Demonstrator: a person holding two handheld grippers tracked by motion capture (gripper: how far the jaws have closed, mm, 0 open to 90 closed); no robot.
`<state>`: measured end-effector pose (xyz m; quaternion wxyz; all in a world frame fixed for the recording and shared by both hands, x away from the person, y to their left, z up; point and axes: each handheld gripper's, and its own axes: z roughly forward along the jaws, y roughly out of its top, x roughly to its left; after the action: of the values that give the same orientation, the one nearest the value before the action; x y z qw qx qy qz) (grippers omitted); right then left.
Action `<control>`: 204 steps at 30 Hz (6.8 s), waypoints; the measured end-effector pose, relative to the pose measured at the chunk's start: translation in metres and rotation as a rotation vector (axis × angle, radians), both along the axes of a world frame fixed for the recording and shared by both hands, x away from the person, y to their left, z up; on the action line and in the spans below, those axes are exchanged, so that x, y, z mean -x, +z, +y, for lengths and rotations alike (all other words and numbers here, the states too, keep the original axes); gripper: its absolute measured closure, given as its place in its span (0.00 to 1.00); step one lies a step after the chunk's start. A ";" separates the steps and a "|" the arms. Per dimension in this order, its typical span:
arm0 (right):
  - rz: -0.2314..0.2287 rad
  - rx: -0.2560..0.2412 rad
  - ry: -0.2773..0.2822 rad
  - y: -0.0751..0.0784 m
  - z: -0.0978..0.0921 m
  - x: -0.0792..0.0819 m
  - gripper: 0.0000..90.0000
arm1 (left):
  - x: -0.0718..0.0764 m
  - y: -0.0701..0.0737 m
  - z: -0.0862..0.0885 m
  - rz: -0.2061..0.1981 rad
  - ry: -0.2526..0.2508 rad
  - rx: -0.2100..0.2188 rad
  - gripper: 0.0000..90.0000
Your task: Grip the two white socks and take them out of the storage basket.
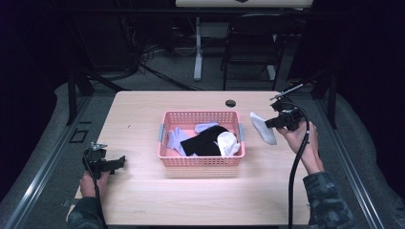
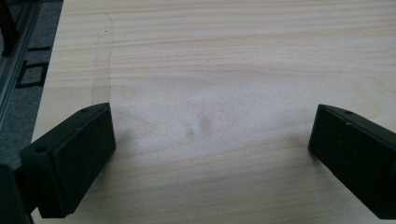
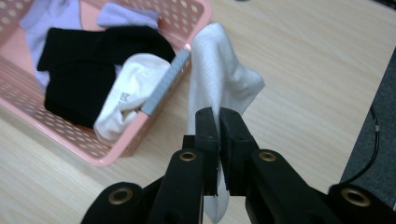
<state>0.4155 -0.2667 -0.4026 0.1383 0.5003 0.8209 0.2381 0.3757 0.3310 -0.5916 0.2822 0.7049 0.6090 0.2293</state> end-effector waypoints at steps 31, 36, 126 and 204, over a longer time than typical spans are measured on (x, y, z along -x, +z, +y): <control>0.132 -0.111 0.016 -0.088 -0.028 0.019 0.35 | 0.000 0.000 0.000 0.000 0.000 0.000 0.01; 0.093 -0.100 0.033 -0.064 -0.024 0.021 0.15 | 0.000 0.000 0.000 0.000 0.000 0.001 0.01; 0.181 0.071 0.231 -0.075 0.102 -0.012 0.97 | 0.000 0.000 0.000 0.001 -0.001 0.000 0.01; -0.134 -0.043 0.178 0.075 0.047 0.013 0.99 | 0.001 0.000 0.000 0.003 0.002 -0.004 0.01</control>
<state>0.4028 -0.2201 -0.3280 0.1606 0.4114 0.8456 0.2999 0.3751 0.3309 -0.5914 0.2798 0.7051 0.6097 0.2297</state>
